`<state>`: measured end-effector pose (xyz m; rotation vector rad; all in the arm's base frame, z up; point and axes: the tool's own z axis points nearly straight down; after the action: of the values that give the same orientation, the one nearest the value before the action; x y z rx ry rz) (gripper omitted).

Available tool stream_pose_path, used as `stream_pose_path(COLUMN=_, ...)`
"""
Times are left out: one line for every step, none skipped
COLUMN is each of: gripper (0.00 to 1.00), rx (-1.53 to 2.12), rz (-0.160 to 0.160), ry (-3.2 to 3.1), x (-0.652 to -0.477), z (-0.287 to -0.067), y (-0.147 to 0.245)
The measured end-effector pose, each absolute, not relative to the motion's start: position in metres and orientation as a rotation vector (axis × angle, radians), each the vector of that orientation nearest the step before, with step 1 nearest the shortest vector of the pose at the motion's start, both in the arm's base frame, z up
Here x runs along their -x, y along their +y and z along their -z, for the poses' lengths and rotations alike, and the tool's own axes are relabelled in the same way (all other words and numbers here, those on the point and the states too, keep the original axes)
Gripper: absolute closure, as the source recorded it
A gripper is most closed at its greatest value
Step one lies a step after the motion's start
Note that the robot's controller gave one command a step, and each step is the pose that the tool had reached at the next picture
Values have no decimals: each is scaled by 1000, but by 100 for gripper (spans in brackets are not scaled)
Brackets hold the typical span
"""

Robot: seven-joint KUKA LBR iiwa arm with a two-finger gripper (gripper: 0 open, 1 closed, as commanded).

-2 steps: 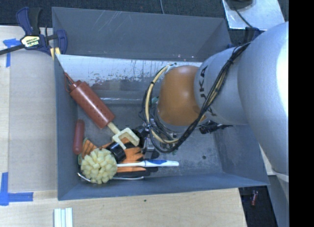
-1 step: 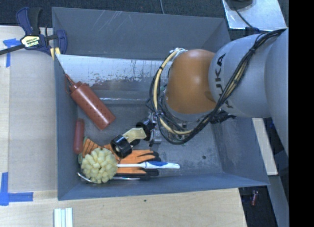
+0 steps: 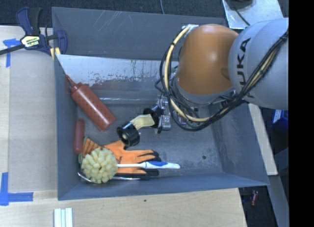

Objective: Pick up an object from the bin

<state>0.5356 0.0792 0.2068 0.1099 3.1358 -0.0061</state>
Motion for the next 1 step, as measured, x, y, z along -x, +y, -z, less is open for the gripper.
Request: stream_pose_path(gripper=100, rx=-193, rz=1, ry=3118, x=-524, z=-185, y=86)
